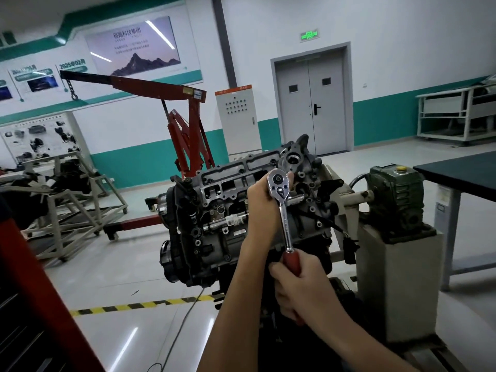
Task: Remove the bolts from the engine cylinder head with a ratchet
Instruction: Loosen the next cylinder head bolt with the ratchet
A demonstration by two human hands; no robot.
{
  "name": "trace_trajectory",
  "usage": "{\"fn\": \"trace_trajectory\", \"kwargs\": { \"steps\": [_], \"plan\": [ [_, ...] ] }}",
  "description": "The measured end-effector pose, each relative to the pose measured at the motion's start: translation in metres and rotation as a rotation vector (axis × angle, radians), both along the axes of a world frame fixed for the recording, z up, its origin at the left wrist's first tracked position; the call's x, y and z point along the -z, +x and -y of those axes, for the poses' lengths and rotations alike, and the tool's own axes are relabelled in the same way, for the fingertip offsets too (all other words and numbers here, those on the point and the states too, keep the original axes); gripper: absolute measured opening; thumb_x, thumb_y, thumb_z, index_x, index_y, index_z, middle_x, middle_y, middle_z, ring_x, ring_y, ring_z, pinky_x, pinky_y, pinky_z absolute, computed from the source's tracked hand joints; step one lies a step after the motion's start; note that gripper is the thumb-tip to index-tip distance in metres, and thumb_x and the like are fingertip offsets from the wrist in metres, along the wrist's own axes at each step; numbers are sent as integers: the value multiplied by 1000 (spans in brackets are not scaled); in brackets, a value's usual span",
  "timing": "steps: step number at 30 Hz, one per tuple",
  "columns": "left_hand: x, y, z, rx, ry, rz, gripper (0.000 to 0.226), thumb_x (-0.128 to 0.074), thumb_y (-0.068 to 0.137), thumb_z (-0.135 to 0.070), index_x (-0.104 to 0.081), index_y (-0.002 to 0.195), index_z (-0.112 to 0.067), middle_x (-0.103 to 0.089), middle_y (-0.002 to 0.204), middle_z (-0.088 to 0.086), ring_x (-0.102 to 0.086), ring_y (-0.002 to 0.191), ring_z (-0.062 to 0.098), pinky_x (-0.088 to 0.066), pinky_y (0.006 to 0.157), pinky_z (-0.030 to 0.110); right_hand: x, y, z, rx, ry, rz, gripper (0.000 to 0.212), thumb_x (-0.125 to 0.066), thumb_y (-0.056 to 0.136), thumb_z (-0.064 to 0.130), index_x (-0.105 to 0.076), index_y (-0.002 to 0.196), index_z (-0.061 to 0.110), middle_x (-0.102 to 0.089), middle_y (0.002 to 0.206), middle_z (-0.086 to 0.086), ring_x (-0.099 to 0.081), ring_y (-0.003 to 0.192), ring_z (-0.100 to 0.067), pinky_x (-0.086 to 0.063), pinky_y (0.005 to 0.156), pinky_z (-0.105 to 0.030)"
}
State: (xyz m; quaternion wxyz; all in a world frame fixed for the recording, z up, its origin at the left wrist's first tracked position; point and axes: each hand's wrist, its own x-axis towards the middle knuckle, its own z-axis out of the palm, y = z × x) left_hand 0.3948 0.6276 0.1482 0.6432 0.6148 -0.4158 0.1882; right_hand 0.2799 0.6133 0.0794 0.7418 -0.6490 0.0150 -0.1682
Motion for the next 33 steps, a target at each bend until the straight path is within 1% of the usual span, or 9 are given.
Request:
{"fn": "trace_trajectory", "kwargs": {
  "steps": [3,7,9,12,16,20,24,29,33],
  "plan": [
    [-3,1,-2,10,38,-19,50,-63,92,-14,-36,53,-30,-34,48,-16,-27,54,4,-28,54,23,-14,-14,29,-28,-186,-102,35,-52,83,4,-38,56,22,-33,39,4,-28,28,-13,-27,33,-16],
    [-7,2,-6,26,79,-8,56,-61,89,-3,-50,47,-38,-42,45,-18,-33,47,-1,-28,50,12,-60,-22,104,155,-961,-181,25,-63,80,10,-50,58,14,-52,48,3,-46,38,-9,-44,41,-25],
    [-6,1,-8,28,70,-11,57,-58,88,3,-55,50,-40,-44,44,-21,-36,45,-2,-29,50,10,-81,-21,122,252,-1183,-154,21,-65,79,14,-54,61,15,-56,55,1,-49,43,-7,-48,49,-24],
    [-2,-2,-5,6,13,-22,51,-59,89,0,-43,52,-30,-40,46,-18,-31,48,0,-28,52,18,-68,-19,113,315,-1146,-103,23,-66,78,11,-53,60,15,-54,56,2,-48,45,-8,-47,51,-23],
    [2,-5,-1,-20,-28,-13,45,-60,94,-15,-35,57,-24,-34,51,-16,-28,54,4,-28,53,25,-14,-18,41,417,-697,54,27,-65,76,6,-49,56,15,-44,40,7,-41,37,-4,-30,39,-11],
    [2,-3,-2,2,-11,-21,50,-62,93,-16,-29,57,-28,-30,52,-15,-24,55,3,-25,53,19,2,2,-7,371,-387,87,31,-58,81,5,-44,58,20,-40,42,7,-40,32,-5,-32,36,-14],
    [-1,0,-4,18,23,-33,48,-61,93,-14,-35,54,-26,-36,49,-16,-30,53,2,-29,52,17,-18,-17,43,293,-694,13,30,-60,79,5,-44,57,18,-42,41,8,-41,30,-3,-30,34,-11],
    [-4,3,0,5,73,-20,27,-58,88,3,-54,62,-5,-38,46,-15,-28,48,2,-26,52,23,-78,-24,126,252,-1240,-85,24,-62,81,8,-49,63,17,-52,60,3,-49,49,-7,-38,53,-12],
    [2,4,3,-20,24,-33,26,-58,87,4,-60,66,-12,-43,46,-18,-32,47,1,-29,51,22,-55,-21,111,317,-1113,-34,25,-63,81,6,-49,63,17,-53,57,-1,-49,49,-8,-44,52,-17]
  ]
}}
